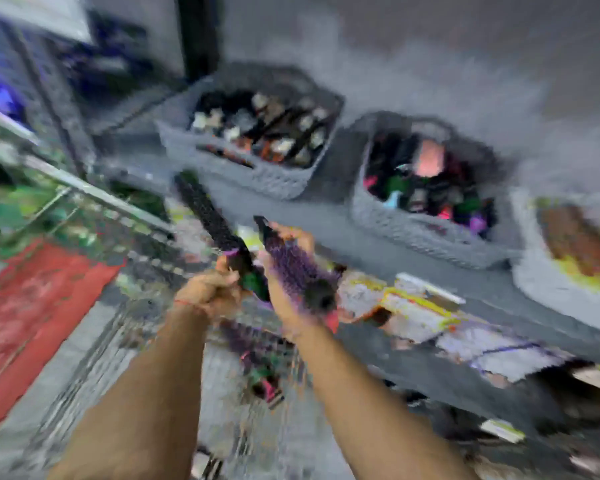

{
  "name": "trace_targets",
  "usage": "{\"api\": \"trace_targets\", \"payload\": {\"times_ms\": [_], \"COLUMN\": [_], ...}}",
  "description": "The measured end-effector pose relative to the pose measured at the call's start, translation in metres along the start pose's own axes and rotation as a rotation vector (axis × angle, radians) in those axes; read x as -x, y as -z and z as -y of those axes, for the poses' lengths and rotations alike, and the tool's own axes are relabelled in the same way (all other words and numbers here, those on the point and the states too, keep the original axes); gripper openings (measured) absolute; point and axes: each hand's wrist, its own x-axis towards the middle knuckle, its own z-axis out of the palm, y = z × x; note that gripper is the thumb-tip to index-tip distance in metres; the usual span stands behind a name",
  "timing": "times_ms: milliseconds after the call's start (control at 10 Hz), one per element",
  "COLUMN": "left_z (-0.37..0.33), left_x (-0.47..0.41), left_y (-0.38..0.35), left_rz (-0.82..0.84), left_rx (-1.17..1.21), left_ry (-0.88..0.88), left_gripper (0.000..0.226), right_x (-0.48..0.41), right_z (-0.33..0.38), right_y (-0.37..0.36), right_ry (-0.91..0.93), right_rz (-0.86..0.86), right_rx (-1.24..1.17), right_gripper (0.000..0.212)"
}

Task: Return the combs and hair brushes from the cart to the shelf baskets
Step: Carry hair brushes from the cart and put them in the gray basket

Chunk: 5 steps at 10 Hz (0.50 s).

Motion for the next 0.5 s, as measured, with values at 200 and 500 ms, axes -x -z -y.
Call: {"api": "trace_targets", "payload": {"times_ms": [200, 500], "left_z": [-0.084, -0.025], "left_x": [-0.033, -0.125], "left_y": [-0.2, -0.278], "left_rz": [0.365, -0.048], "left_rx": [-0.33, -0.939], "left_ry": [-0.234, 0.06], "left_gripper": [0.008, 0.025], "right_x": [-0.042, -0.092], "right_z": [0.068, 0.013], "right_y": [0.159, 0.285], "right_ry": [0.441, -0.008], "right_rz": [-0.538, -0.4], "right_rx": [-0.082, 0.1], "right_gripper": [0.032, 0.025]}}
